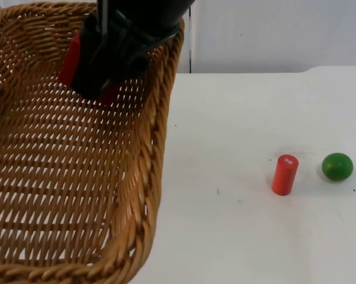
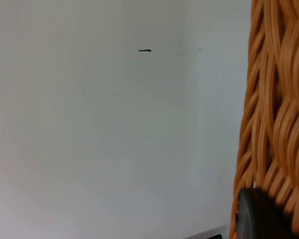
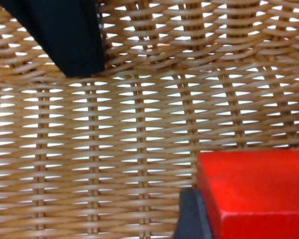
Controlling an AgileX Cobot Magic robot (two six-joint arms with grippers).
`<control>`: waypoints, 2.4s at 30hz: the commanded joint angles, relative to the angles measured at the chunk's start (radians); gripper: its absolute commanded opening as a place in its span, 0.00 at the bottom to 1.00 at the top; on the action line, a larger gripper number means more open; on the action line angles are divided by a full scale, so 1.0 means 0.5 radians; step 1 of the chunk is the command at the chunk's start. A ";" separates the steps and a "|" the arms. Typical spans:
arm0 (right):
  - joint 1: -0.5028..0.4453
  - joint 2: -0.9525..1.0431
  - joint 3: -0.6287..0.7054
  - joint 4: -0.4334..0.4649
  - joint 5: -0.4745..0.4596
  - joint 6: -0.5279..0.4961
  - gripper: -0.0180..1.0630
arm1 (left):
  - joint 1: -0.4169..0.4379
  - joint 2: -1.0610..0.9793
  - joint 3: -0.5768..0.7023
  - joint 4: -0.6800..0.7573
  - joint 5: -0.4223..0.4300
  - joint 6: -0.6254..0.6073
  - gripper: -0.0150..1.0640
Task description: Pick up the basket with the left hand and place the object to the left of the red cylinder into the basket with the right hand.
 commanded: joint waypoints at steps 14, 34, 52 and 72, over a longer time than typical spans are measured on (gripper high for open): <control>0.009 -0.090 -0.015 0.021 0.012 0.055 0.80 | -0.004 -0.005 -0.002 -0.067 0.011 0.002 0.01; 0.001 -0.774 0.467 -0.057 -0.125 0.263 0.80 | -0.004 -0.005 -0.002 -0.059 0.009 0.002 0.01; 0.001 -1.530 0.963 -0.321 -0.363 0.590 0.80 | -0.004 -0.005 -0.002 -0.045 0.009 0.020 0.01; 0.001 -1.893 1.275 -0.459 -0.355 0.736 0.80 | -0.004 -0.005 -0.002 -0.015 -0.003 0.048 0.01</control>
